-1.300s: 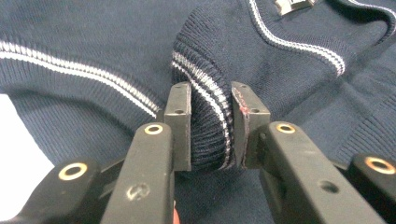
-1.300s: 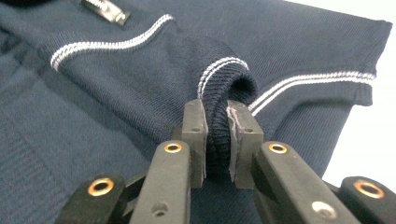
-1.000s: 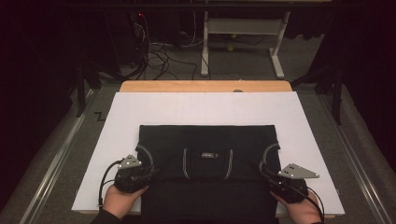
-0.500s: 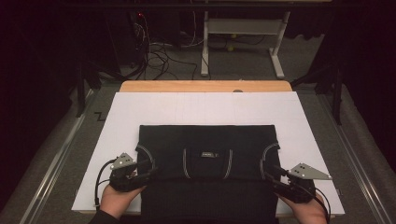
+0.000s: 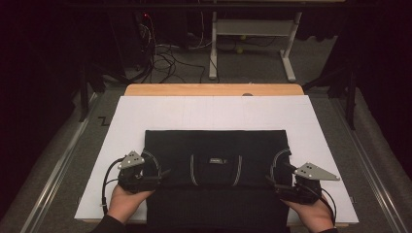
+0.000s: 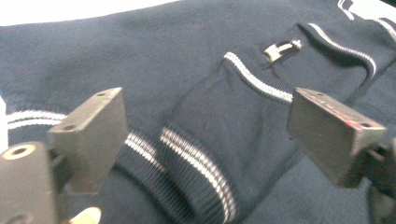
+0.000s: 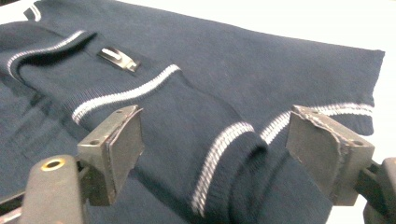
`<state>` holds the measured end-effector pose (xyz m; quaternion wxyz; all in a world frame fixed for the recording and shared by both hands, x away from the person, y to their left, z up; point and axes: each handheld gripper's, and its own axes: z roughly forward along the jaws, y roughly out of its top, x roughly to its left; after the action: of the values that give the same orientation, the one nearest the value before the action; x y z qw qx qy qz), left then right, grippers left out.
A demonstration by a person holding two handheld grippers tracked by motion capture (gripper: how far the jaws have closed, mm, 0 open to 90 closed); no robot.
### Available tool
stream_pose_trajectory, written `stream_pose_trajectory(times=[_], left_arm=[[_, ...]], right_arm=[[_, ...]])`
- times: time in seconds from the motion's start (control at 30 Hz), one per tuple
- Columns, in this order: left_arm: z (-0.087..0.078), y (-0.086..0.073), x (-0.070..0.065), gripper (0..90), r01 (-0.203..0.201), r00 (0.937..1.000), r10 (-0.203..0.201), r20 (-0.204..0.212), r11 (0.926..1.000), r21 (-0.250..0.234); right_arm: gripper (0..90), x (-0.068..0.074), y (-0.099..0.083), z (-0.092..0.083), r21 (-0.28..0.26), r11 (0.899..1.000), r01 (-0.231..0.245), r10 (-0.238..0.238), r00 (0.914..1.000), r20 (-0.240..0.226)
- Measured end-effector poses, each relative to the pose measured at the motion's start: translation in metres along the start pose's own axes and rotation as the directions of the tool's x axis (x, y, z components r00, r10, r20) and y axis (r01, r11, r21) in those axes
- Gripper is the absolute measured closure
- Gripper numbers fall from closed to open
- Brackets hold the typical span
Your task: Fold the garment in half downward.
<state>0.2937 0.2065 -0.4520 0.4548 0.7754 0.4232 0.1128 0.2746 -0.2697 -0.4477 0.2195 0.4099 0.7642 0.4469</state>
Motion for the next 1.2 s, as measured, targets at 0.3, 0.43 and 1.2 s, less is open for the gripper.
stream_pose_trajectory(times=[0.3, 0.43, 1.2], left_arm=[[0.015, 0.021, 0.001, 0.0, -0.015, 0.9998, 0.016, -0.014, 0.9997, 0.018], [0.025, 0.034, 0.002, 0.0, -0.015, 0.9998, 0.015, -0.015, 0.9990, 0.042], [0.087, 0.050, -0.009, 29.9, -0.028, 0.9996, 0.027, 0.004, 0.9638, 0.265]], right_arm=[[0.1, 0.007, 0.029, 0.024, 0.031, 0.999, 0.033, -0.033, 0.9994, -0.013], [0.1, 0.009, 0.042, 0.037, 0.050, 0.998, 0.044, -0.042, 0.9986, -0.032], [48.4, 0.021, 0.049, 0.098, 0.235, 0.971, 0.047, -0.030, 0.9964, -0.079]])
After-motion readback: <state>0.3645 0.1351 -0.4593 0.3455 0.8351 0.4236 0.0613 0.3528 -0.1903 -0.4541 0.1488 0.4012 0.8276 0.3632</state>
